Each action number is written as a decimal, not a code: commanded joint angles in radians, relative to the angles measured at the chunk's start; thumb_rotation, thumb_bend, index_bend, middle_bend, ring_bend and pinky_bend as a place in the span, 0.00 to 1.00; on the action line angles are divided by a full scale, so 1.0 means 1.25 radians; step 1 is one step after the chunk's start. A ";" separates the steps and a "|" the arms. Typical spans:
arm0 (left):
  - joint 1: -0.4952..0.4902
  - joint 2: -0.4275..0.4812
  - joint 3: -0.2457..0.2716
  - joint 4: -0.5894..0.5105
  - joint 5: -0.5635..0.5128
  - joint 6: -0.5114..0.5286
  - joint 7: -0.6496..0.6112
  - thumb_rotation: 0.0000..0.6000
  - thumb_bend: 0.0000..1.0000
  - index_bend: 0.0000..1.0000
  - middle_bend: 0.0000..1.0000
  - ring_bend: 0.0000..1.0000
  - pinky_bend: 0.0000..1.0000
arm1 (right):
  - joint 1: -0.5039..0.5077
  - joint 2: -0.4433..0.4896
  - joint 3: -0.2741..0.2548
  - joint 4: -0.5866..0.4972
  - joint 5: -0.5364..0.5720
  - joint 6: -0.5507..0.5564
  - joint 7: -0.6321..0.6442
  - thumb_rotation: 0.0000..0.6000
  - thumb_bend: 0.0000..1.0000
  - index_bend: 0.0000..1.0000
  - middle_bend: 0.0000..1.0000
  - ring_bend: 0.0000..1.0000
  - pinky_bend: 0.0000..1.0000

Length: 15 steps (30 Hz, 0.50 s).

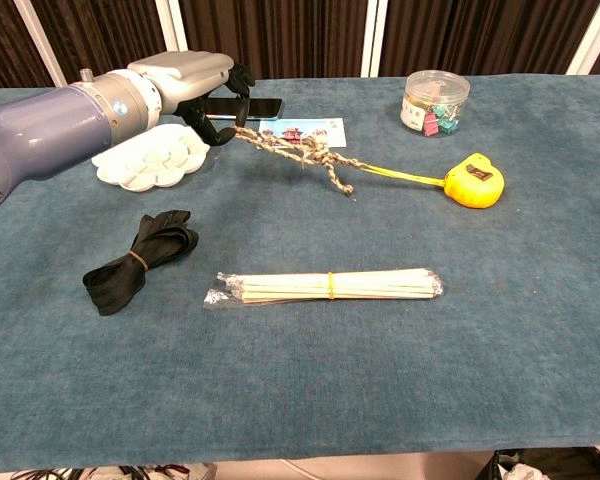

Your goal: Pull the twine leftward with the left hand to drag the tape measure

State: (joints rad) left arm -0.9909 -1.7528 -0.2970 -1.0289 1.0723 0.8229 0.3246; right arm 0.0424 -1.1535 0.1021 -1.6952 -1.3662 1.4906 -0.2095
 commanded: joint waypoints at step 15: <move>0.002 0.011 0.010 -0.041 -0.012 0.012 0.024 1.00 0.48 0.60 0.11 0.00 0.00 | 0.002 -0.001 0.000 0.001 -0.003 -0.002 0.001 1.00 0.08 0.01 0.00 0.07 0.16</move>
State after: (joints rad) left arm -0.9887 -1.7402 -0.2848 -1.0781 1.0571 0.8373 0.3568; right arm 0.0452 -1.1548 0.1016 -1.6935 -1.3702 1.4883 -0.2086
